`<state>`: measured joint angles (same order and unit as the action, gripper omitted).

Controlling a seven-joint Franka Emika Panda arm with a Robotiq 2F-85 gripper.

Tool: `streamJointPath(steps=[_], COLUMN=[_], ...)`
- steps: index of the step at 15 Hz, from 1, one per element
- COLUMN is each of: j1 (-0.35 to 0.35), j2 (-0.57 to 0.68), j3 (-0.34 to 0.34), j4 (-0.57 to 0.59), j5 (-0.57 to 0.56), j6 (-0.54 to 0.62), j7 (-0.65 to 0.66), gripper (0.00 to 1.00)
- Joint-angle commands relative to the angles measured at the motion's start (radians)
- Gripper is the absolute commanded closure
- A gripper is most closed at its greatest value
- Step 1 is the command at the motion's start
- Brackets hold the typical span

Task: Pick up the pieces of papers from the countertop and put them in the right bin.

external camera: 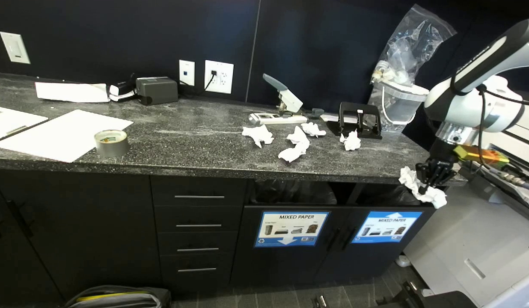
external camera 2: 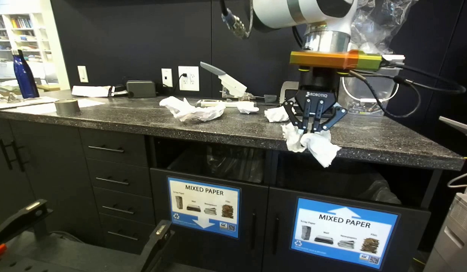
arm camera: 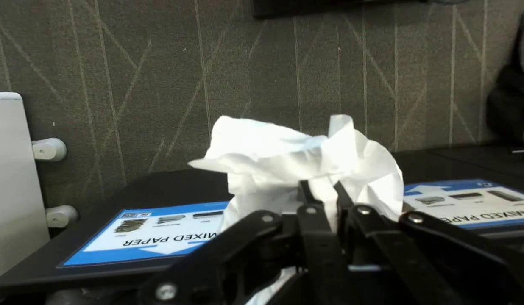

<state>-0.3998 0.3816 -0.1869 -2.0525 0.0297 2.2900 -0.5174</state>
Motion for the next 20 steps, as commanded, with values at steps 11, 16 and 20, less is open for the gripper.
streamJointPath(steps=[11, 16, 20], j1=[-0.325, -0.568, -0.695], j2=[0.143, 0.318, 0.451], j3=[0.142, 0.394, 0.541], j4=[-0.073, 0.052, 0.190], j5=[0.199, 0.307, 0.291], j6=[0.481, 0.554, 0.546], j7=[-0.759, -1.009, -1.118], gripper=[0.90, 0.89, 0.89])
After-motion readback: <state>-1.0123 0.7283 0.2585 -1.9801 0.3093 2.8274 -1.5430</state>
